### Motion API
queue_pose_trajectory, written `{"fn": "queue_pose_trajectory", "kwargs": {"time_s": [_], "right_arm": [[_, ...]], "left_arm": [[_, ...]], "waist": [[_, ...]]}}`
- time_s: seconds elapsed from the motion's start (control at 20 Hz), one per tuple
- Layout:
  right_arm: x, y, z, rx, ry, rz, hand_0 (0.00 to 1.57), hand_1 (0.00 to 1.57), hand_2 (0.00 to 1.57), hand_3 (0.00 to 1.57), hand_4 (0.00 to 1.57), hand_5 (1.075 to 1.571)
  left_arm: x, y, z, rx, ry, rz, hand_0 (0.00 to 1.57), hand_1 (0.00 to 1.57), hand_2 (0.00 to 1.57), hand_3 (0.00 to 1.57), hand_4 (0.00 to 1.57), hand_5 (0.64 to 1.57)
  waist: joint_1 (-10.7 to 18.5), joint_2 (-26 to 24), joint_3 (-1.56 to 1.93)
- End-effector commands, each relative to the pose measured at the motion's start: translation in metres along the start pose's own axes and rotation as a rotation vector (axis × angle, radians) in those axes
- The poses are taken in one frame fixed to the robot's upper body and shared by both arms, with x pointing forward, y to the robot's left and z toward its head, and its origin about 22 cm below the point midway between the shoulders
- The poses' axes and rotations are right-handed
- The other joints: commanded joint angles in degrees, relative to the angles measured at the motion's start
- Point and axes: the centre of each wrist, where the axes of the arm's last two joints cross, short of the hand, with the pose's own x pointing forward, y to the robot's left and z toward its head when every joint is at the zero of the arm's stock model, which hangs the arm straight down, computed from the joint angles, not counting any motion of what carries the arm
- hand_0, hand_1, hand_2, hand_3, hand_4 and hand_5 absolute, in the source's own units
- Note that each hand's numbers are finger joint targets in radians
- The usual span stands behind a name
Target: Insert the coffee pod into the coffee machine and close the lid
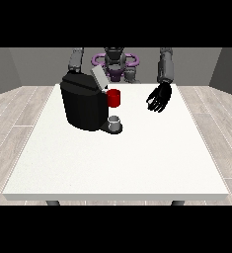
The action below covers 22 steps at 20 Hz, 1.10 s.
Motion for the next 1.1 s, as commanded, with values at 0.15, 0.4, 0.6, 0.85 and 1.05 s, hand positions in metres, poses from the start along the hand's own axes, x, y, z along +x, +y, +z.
{"fn": "queue_pose_trajectory", "kwargs": {"time_s": [0.15,0.4,0.6,0.85,1.05], "right_arm": [[0.001,0.012,0.001,0.051,0.039,0.018,0.0,0.0,0.0,0.0,0.0,1.571],[-0.023,0.014,0.006,0.046,0.06,0.0,0.0,0.0,0.0,0.0,0.0,1.571],[-0.048,-0.001,0.008,0.001,0.07,-0.038,0.0,0.0,0.0,0.0,0.0,1.571],[-0.053,-0.012,0.0,-0.029,0.156,-0.026,0.0,0.0,0.0,0.0,0.0,1.571],[-0.046,-0.005,0.008,-0.021,0.209,0.086,0.0,0.0,0.0,0.0,0.0,1.571]], "left_arm": [[-0.012,-0.012,-0.003,-0.111,0.064,-0.149,0.83,0.83,1.0,0.86,0.34,1.571],[-0.008,-0.011,-0.009,-0.206,0.1,-0.241,0.75,0.75,0.94,0.81,0.37,1.571],[-0.01,-0.021,-0.005,-0.224,0.037,-0.238,0.79,0.79,0.98,0.87,0.4,1.571],[0.01,-0.024,-0.02,-0.225,-0.011,-0.241,1.15,1.15,1.26,1.16,0.47,1.571],[0.016,-0.029,-0.026,-0.188,-0.049,-0.065,1.42,1.42,1.4,1.33,0.49,1.571]], "waist": [[-2.1,-1.5,-0.02],[-1.0,-2.6,0.0],[1.9,-3.0,0.0],[2.6,-5.4,0.0],[0.7,-7.7,-0.03]]}}
